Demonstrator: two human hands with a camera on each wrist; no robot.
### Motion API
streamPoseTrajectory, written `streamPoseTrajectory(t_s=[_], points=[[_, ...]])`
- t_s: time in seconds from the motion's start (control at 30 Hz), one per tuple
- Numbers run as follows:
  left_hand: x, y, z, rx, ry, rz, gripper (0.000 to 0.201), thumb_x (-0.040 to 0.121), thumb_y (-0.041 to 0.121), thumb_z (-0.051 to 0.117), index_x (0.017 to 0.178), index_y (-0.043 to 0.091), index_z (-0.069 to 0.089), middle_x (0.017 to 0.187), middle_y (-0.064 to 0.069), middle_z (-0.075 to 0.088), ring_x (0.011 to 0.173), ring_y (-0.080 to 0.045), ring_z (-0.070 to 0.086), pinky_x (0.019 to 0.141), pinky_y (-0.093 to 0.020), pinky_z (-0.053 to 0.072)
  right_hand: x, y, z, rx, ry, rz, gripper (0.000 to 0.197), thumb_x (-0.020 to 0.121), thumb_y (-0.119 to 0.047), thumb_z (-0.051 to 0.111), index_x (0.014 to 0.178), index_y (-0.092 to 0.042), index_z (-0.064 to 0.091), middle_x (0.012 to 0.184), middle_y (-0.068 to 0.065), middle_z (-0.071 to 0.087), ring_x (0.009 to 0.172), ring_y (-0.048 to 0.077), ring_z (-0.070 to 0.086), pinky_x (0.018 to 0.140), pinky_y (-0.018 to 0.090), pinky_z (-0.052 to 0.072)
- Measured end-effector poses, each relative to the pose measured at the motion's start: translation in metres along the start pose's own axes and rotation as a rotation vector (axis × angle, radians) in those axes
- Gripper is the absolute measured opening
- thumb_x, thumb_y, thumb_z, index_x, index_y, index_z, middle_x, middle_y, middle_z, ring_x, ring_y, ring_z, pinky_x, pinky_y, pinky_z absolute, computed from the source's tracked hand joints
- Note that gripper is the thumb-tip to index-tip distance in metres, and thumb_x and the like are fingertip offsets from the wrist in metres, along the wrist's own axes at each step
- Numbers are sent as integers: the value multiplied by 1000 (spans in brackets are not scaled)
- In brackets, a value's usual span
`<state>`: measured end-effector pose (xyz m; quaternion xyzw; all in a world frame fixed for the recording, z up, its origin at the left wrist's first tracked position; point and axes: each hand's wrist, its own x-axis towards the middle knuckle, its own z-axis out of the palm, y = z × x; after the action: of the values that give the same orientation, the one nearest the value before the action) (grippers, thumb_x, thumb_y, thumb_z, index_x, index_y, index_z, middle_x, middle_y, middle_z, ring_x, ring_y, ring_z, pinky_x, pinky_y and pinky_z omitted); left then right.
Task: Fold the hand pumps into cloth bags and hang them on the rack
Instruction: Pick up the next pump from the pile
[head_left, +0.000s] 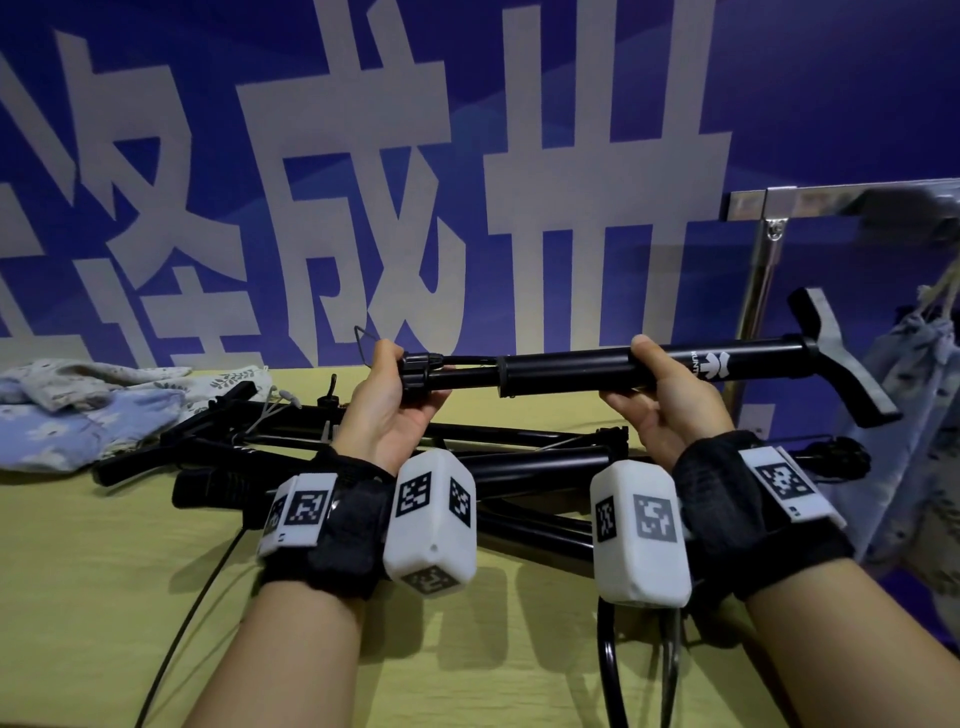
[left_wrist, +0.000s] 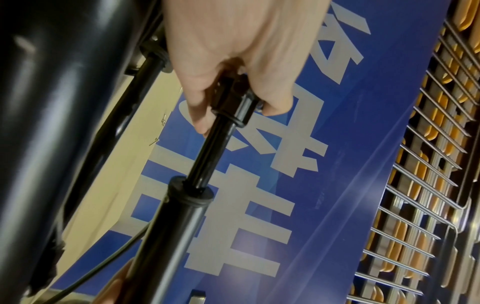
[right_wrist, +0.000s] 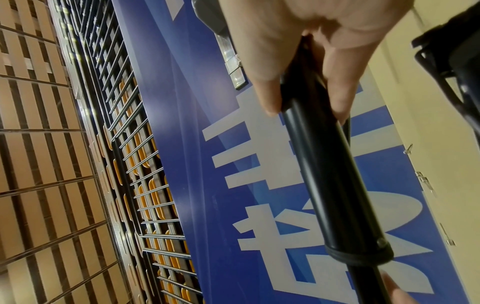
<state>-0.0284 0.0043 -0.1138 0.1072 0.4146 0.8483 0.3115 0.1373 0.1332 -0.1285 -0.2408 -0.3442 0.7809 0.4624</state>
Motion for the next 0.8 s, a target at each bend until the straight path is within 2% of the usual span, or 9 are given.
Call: streamPoseTrajectory(t_s=[0.07, 0.17, 0.37, 0.53, 0.63, 0.8], points=[[-1, -2, 2, 6, -13, -1, 17, 95, 17, 43, 85, 4, 47, 86, -14, 59, 80, -23, 61, 84, -35, 52, -1, 1, 1, -6, 8, 1, 50, 87, -15, 64, 131, -3, 44, 118, 15, 62, 84, 24, 68, 62, 30, 60], [-2, -6, 5, 6, -21, -11, 15, 95, 17, 44, 86, 5, 47, 88, -15, 58, 82, -24, 60, 84, -35, 52, -2, 2, 2, -7, 35, 3, 50, 86, -15, 66, 130, -4, 44, 117, 15, 63, 82, 23, 68, 66, 32, 58], [-5, -14, 10, 6, -45, -12, 16, 95, 17, 45, 88, 3, 48, 91, -15, 58, 88, -25, 59, 78, -34, 54, -5, 5, 3, -37, 55, 44, 43, 87, -17, 65, 125, -4, 48, 115, 14, 63, 87, 24, 68, 71, 32, 57], [-8, -21, 16, 3, -72, -8, 14, 94, 14, 44, 85, 4, 48, 88, -15, 57, 84, -24, 59, 76, -34, 54, -7, 5, 6, -42, 51, 62, 42, 87, -15, 64, 125, -4, 48, 115, 16, 62, 88, 25, 66, 74, 35, 57], [-10, -25, 18, 12, -106, -11, 14, 94, 13, 44, 87, 3, 49, 88, -16, 58, 84, -25, 60, 78, -36, 55, -8, 7, 7, -46, 50, 64, 41, 87, -14, 64, 124, -4, 49, 114, 16, 63, 87, 25, 66, 76, 35, 56], [-12, -29, 21, 48, -101, -18, 17, 96, 18, 43, 91, 3, 50, 88, -15, 60, 82, -23, 62, 72, -32, 54, -8, 8, 8, -48, 42, 74, 41, 87, -14, 64, 124, -4, 49, 113, 16, 63, 89, 25, 67, 74, 34, 56]])
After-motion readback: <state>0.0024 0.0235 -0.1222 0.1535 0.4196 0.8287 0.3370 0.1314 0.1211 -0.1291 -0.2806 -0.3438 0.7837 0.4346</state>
